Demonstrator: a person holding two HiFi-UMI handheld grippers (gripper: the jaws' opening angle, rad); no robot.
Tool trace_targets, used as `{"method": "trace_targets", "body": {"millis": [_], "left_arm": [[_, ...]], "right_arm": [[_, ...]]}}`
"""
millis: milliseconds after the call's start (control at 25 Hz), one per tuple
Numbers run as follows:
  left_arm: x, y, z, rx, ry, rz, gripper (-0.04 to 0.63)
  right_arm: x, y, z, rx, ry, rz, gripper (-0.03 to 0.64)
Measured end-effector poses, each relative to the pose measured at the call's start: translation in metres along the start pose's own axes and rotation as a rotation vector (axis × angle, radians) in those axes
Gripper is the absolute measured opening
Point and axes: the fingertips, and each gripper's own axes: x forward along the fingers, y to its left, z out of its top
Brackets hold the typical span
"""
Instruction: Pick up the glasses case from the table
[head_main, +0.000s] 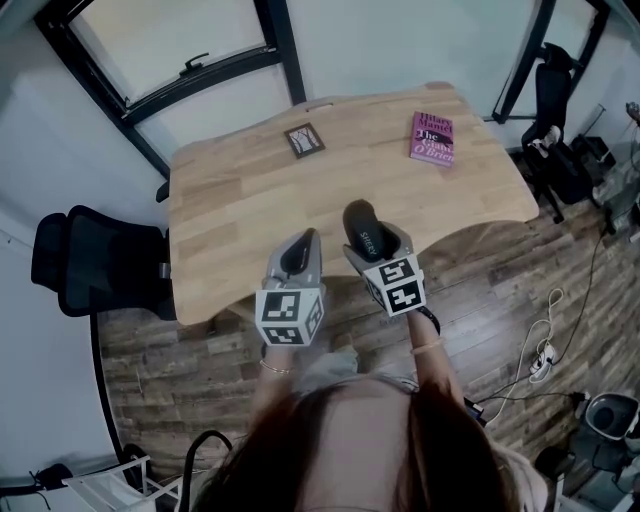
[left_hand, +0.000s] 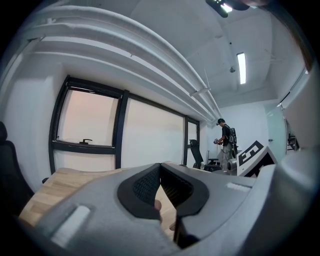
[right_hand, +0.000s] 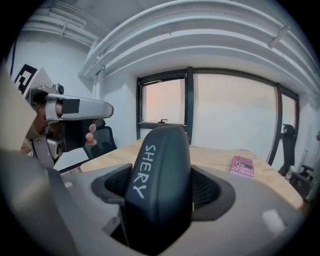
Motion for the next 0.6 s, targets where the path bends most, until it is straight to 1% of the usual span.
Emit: {"method": "trace_targets", "body": {"millis": [280,600], "left_arm": [[-0.02,-0.027,-0.005,0.005,0.005,0.021,0.009],[-0.041,-0.056,-0.007,0.014,0.002,0.034,0.009]], "right_arm": [[-0.026,0.008,-0.007,-0.015,-0.021,0.026,0.362],[-0.058,0.008,-0.017,-0.042,-0.045,0.022,0.362]]}}
